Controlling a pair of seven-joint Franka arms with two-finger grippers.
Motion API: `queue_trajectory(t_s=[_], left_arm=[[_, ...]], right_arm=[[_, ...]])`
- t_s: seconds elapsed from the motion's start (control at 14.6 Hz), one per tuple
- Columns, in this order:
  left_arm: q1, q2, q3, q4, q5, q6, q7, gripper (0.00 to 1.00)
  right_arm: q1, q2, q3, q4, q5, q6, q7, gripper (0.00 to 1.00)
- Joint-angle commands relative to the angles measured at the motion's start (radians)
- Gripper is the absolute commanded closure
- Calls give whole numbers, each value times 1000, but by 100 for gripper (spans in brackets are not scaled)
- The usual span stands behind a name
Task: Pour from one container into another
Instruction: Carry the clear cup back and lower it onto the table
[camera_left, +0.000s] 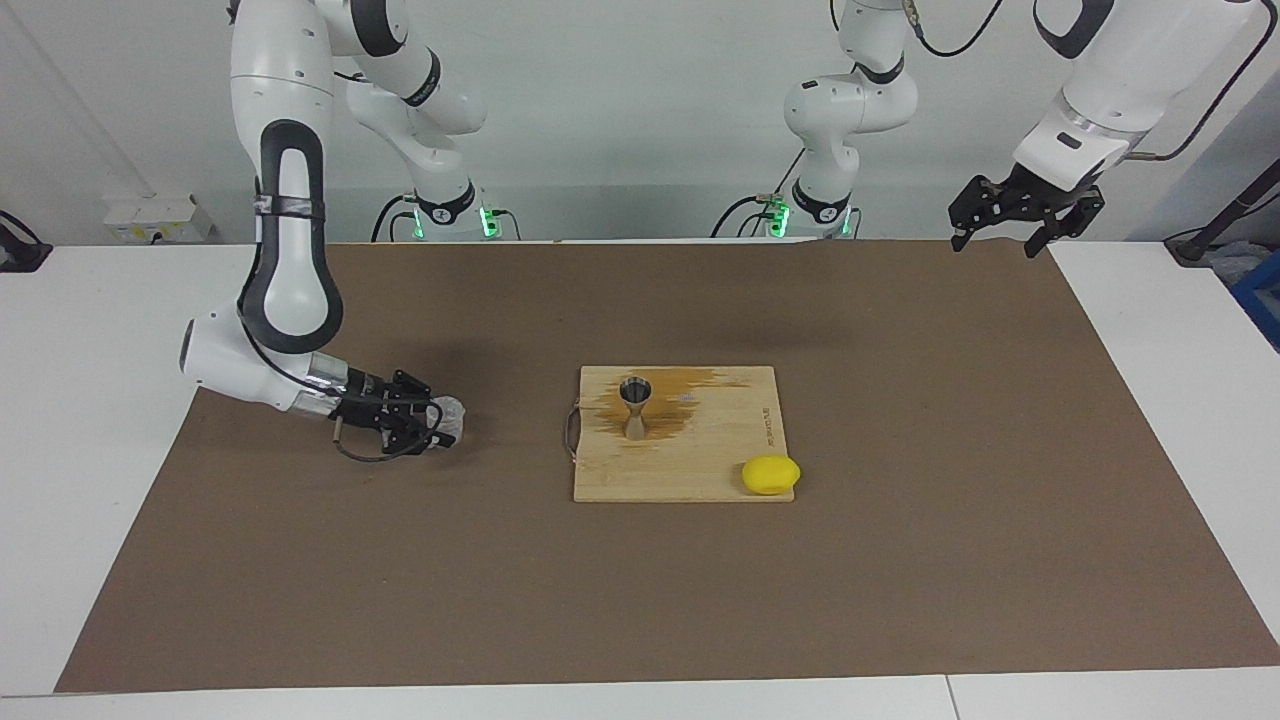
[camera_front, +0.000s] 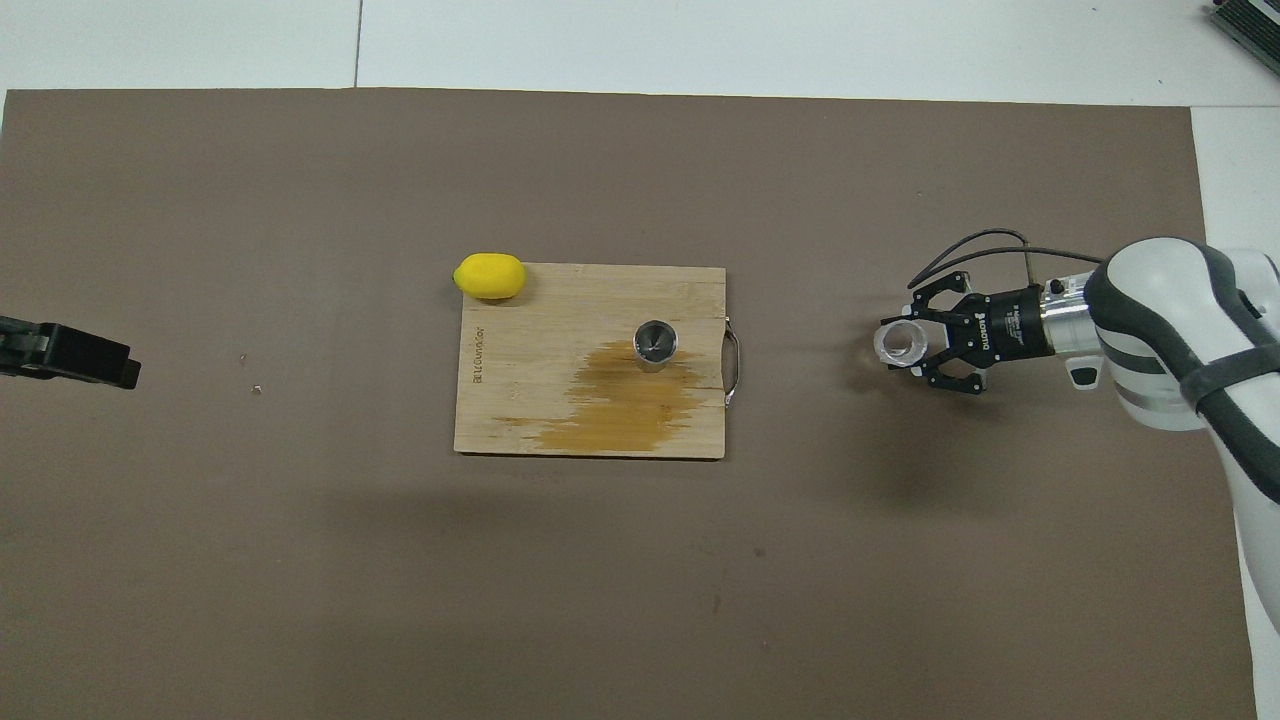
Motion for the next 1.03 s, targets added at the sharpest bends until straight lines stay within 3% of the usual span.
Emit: queue_trajectory(t_s=[0.0, 0.55, 0.69, 0.75, 0.82, 0.89, 0.96], left_arm=[[-2, -27, 2, -34, 18, 21, 7, 0], [-2, -27, 2, -34, 18, 21, 7, 0], [-2, -27, 2, -34, 18, 19, 7, 0], [-2, -27, 2, -34, 18, 21, 7, 0], [-2, -27, 2, -34, 18, 21, 7, 0], [-2, -27, 2, -34, 18, 21, 7, 0], [-2, -27, 2, -34, 18, 21, 7, 0]], right_arm=[[-36, 20, 10, 8, 29, -24, -26, 72], [-54, 34, 4, -4, 14, -3, 54, 63], [-54, 32, 1, -10, 12, -1, 56, 51], [-59, 31, 0, -13, 12, 0, 57, 38], [-63, 31, 0, -19, 12, 12, 51, 13], [-66, 29, 0, -25, 12, 40, 48, 0], [-71, 27, 0, -28, 12, 40, 50, 0]])
